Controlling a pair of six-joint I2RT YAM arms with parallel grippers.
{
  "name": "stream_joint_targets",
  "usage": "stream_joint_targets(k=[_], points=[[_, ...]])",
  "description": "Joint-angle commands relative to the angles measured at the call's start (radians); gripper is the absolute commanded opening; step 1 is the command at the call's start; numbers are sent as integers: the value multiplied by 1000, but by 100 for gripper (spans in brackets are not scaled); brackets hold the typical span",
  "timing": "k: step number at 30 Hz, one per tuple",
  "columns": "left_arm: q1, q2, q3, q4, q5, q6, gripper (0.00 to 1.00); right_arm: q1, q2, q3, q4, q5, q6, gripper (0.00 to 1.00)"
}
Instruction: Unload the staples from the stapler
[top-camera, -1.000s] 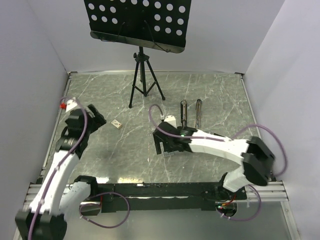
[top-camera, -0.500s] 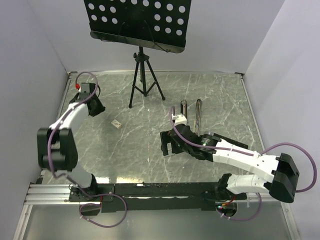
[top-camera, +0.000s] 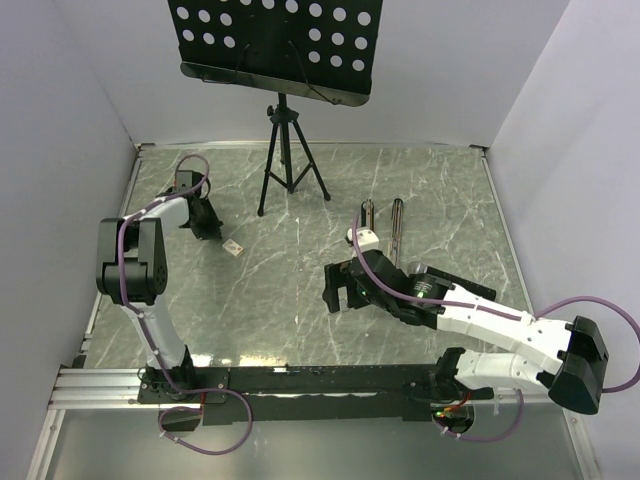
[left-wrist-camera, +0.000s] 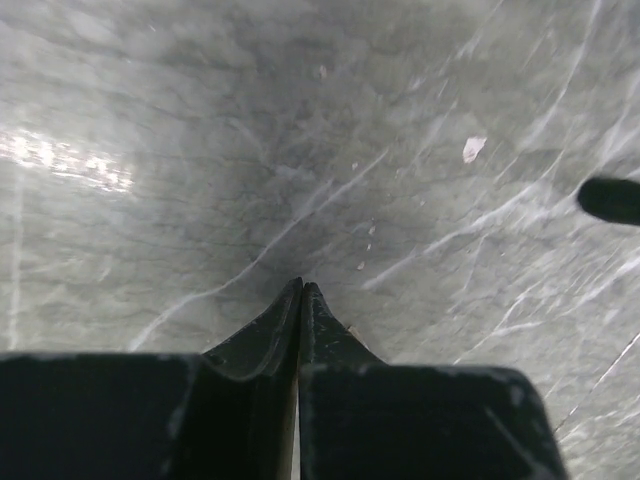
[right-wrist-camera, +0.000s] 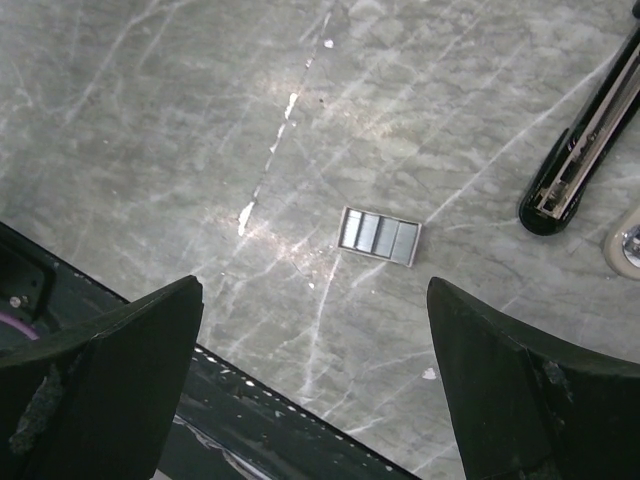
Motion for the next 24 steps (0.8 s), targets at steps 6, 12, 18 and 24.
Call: stream_joint_targets(k=[6,12,18,24], points=[[-2,26,-15,14,97,21,6,1,-9,-6,33,0,-25,100],[-2,-3,-61,11,154,27,7,1,0,-6,29,13,-43,100],[-2,-41,-130,15,215,21,8,-2,2,-6,13,36,-62,100],[-4,-104,-222,18,263,-9,10,-2,-9,-17,7,46,-69,100]])
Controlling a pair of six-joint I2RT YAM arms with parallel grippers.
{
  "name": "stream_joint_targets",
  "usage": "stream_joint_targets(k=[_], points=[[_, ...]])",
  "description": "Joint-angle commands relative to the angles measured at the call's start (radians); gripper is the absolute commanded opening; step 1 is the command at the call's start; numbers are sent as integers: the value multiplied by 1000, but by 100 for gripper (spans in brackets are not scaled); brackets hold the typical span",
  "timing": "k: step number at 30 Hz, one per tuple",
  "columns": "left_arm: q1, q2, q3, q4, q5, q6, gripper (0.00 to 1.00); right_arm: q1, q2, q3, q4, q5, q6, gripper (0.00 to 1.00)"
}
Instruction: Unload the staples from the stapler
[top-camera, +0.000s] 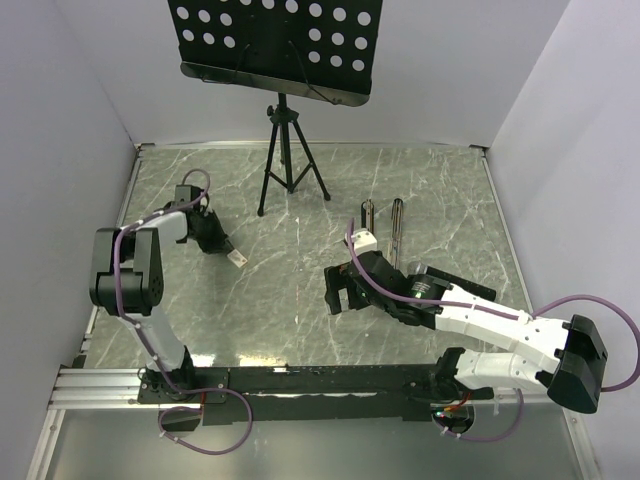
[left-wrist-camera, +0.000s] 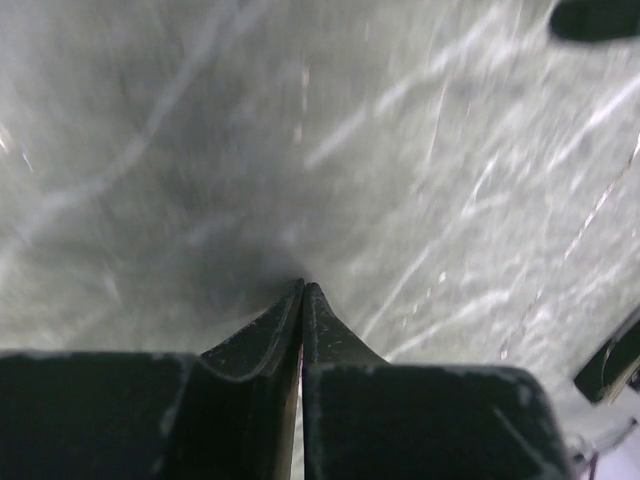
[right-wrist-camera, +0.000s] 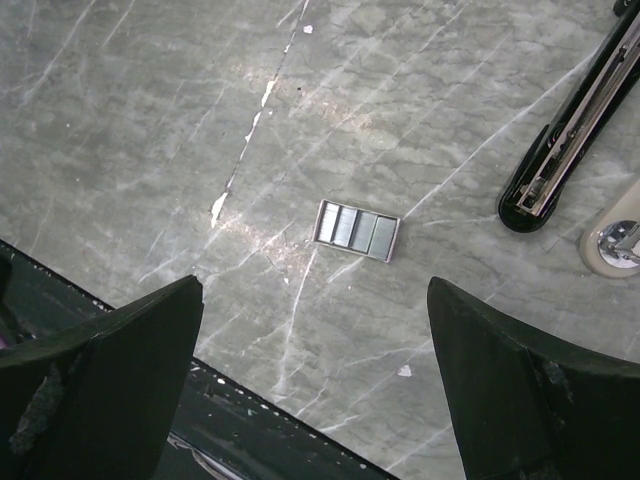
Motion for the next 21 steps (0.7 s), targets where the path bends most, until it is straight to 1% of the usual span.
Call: stream_joint_targets(k=[1,4,6,8,14,18,20,21], points=[[-4,-42,-85,-52,36,-13,10,-2,-20,1,9,32,-21,100],[-7,-76,-135,-30,43,-17,11,-7,-23,-8,15,29,-24,100],[-15,-96,-160,-19,73,-25,11,-12,-23,-14,22,18,-35,100],[-28,-110,-194,-4,92,-36,11,-33,-11,-17,31,-22,-55,100],[-81,-216,-297,16,86,-90,12,-104,53,-12,22,-154,-125,100],[-110,-355,-401,47,27,-154,13,-127,127,40,17,-195,-205,100],[-117,-393,-429,47,-1,-171,13,-137,148,72,23,-194,-234,100],[-124,-427,-451,47,-10,-189,13,-165,173,84,31,-204,-262,98]])
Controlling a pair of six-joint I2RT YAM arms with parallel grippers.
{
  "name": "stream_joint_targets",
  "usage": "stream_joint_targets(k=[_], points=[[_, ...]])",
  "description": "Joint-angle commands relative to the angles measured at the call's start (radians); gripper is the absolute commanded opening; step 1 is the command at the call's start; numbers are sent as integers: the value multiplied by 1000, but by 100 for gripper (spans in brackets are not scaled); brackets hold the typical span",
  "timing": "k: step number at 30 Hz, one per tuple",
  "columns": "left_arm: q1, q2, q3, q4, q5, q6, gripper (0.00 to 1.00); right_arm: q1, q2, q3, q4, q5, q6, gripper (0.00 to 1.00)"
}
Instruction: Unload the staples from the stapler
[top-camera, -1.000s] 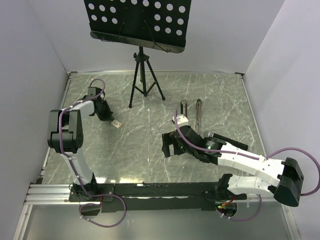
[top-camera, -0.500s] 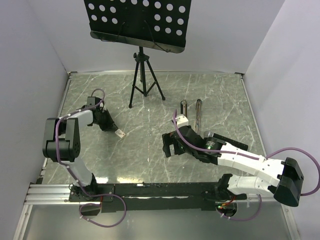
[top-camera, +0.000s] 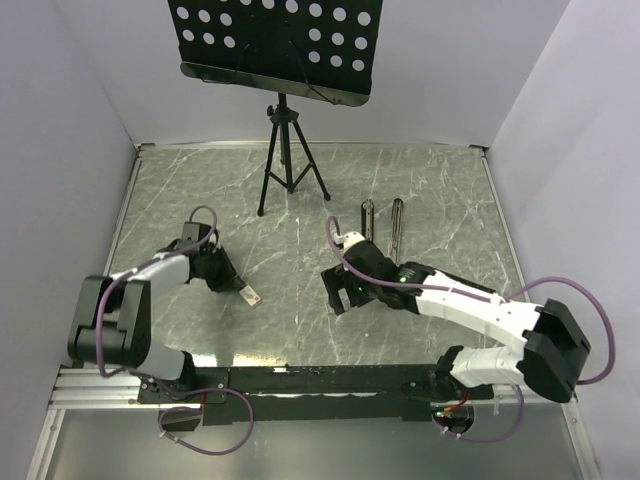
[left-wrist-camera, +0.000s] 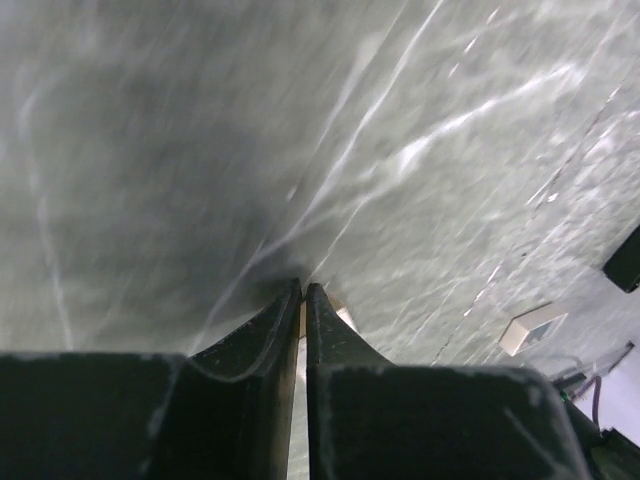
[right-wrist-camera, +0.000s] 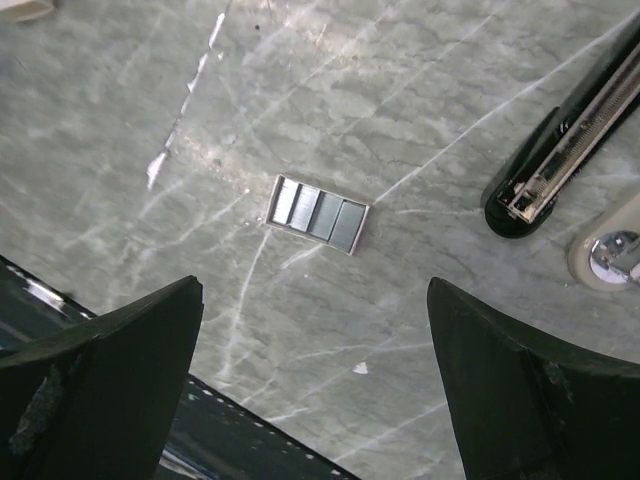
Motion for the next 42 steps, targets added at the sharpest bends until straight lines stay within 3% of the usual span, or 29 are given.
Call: stream_joint_targets(k=[1,9,12,15,18,19,23,27,30,33,37,42], points=[[-21,-107,-61,7,-92,-78,13,-59,62,100,35,-51,-119,97],[-101,-257,-158,20,-117,-212,15,-102,235,263,-26,-245,-460,85],[-104,-366,-178,-9,-154,-253,15,-119,251,263,-63,-405,-646,81],[-104,-492,-152,-84,-255,-278,26,-148,248,251,-56,-476,-754,80],[-100,-572,-79,-147,-340,-269,42,-164,242,202,-33,-536,-859,81],[-92,-592,-37,-165,-340,-261,52,-165,246,194,-29,-541,-920,80],[-14,-592,38,-182,-340,-186,61,-164,297,189,-25,-527,-982,79],[72,-537,66,-196,-219,-140,61,-147,352,200,-57,-499,-1008,75],[107,-500,51,-190,-151,-118,69,-133,364,169,-59,-493,-1048,75],[141,-488,14,-182,-120,-144,68,-125,360,125,-28,-441,-1070,77],[146,-481,-2,-217,-130,-267,56,-124,340,93,-16,-432,-1099,77],[144,-500,-58,-201,-62,-316,42,-122,334,80,36,-400,-1107,77]])
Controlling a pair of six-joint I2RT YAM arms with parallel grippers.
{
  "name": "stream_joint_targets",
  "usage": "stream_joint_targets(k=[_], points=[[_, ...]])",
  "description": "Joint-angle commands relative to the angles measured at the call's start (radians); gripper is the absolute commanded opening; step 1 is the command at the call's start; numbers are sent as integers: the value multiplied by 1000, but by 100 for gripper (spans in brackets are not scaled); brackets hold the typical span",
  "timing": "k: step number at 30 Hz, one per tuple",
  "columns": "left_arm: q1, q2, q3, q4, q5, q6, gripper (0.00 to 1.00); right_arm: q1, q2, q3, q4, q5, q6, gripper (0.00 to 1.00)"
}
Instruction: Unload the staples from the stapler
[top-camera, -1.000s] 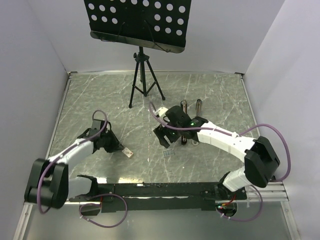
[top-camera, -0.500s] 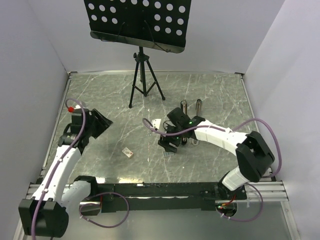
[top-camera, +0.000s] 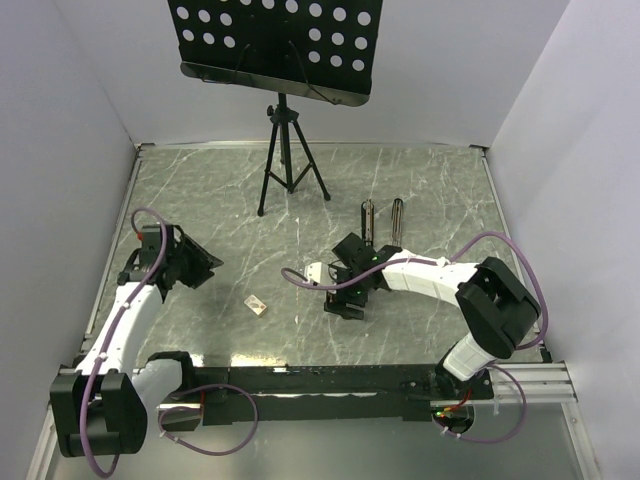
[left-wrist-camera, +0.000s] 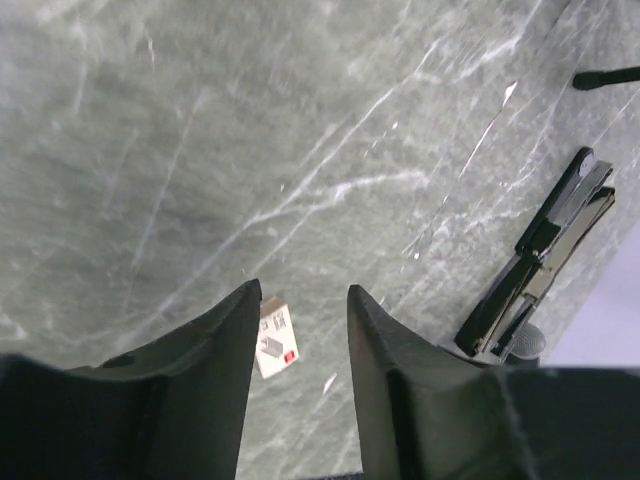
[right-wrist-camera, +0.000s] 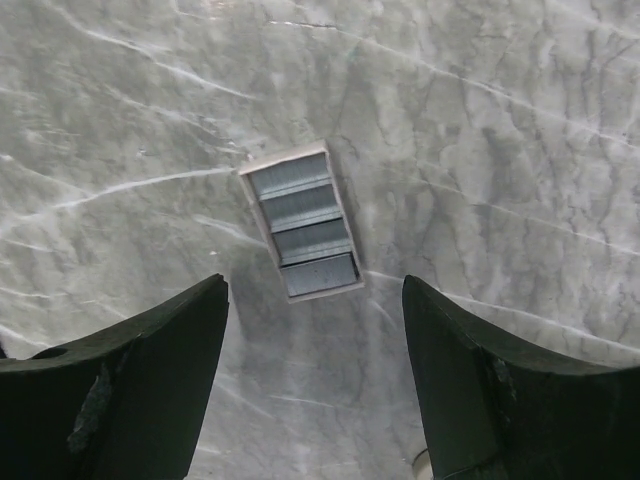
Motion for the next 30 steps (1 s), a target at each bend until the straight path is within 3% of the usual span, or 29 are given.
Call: stream_joint_targets(k=[1,3,4,8,14,25,30], points=[[3,-26,-85,13,76,-90,37,5,-33,-2,74,21,-48,77],[1,-40,-131,39,90,-118,31,7,-33,-4,80,12,-60,77],[1,-42,-168,47,96,-135,21,7,-30,-4,80,13,-61,77],[0,-33,-208,42,95,-164,1,22,-14,-1,92,38,-51,75],[-26,-54,-262,61,90,-212,1,26,10,15,100,16,-49,69],[-230,-14,-310,97,6,-365,1,48,48,26,62,15,-66,67],[-284,-11,-343,165,29,-422,1,59,64,53,24,-1,-64,58]])
